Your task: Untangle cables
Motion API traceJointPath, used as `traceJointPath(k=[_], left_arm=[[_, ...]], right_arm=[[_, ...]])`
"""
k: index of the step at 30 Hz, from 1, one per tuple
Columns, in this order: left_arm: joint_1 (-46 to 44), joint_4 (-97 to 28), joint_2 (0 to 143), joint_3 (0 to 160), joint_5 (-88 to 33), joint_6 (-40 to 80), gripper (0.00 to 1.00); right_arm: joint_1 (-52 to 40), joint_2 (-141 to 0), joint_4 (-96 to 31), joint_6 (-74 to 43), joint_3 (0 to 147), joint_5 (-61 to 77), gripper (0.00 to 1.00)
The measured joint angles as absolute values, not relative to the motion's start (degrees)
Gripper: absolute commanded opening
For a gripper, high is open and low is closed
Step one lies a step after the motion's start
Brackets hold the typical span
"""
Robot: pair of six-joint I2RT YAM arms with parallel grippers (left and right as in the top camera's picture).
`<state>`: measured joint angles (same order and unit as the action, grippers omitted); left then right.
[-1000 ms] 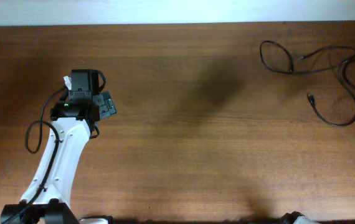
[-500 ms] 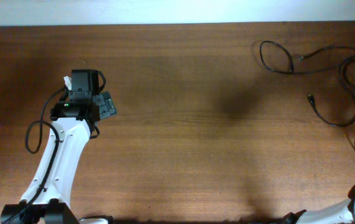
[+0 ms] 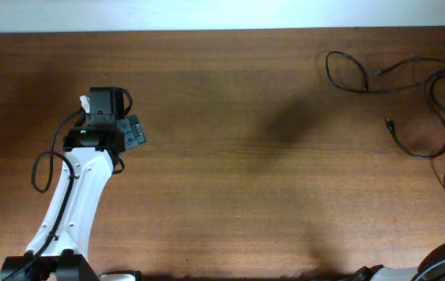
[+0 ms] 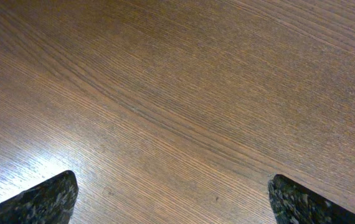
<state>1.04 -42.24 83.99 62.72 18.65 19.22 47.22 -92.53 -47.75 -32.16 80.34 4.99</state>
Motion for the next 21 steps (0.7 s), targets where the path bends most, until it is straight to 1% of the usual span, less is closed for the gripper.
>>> traceJointPath(k=[1, 3, 5, 7, 9, 11, 13, 14, 15, 16, 21], left_arm=[[1.0, -42.2, 84.0, 62.7, 18.7, 19.2, 0.99], [1.0, -42.2, 84.0, 62.7, 18.7, 19.2, 0.99], [1.0, -42.2, 84.0, 62.7, 18.7, 19.2, 0.99], [1.0, -42.2, 84.0, 62.7, 18.7, 19.2, 0.99], [1.0, -42.3, 84.0, 62.7, 18.7, 19.2, 0.99], [1.0, -42.2, 84.0, 62.7, 18.7, 19.2, 0.99], [1.0, -42.2, 84.0, 62.7, 18.7, 19.2, 0.99], [1.0, -42.3, 84.0, 62.7, 18.7, 19.2, 0.99], [1.0, -42.2, 84.0, 62.7, 18.7, 19.2, 0.99], [1.0, -42.2, 84.0, 62.7, 18.7, 19.2, 0.99], [1.0, -42.2, 84.0, 62.7, 18.7, 19.2, 0.99]], right_arm=[[47.2, -91.8, -47.8, -30.0, 80.3, 8.9, 0.99], [47.2, -90.0, -49.6, -25.3, 80.3, 22.5, 0.99], [46.7, -89.8, -53.0, -21.2, 80.3, 30.2, 0.99], [43.4, -89.8, -56.9, -14.4, 80.3, 33.0, 0.99], [38.0, -89.8, -59.0, -8.9, 80.3, 33.9, 0.99], [32.0, -89.8, -59.2, -6.9, 80.3, 34.2, 0.99], [23.2, -89.8, -58.1, -5.1, 79.8, 33.1, 0.99], [20.4, -89.6, -57.4, -4.7, 78.8, 32.2, 0.99], [13.1, -89.6, -55.2, -4.3, 75.6, 30.9, 0.99], [9.5, -89.5, -53.2, -4.3, 73.8, 30.4, 0.99], [-1.6, -89.4, -48.9, -4.1, 69.3, 28.9, 0.99]])
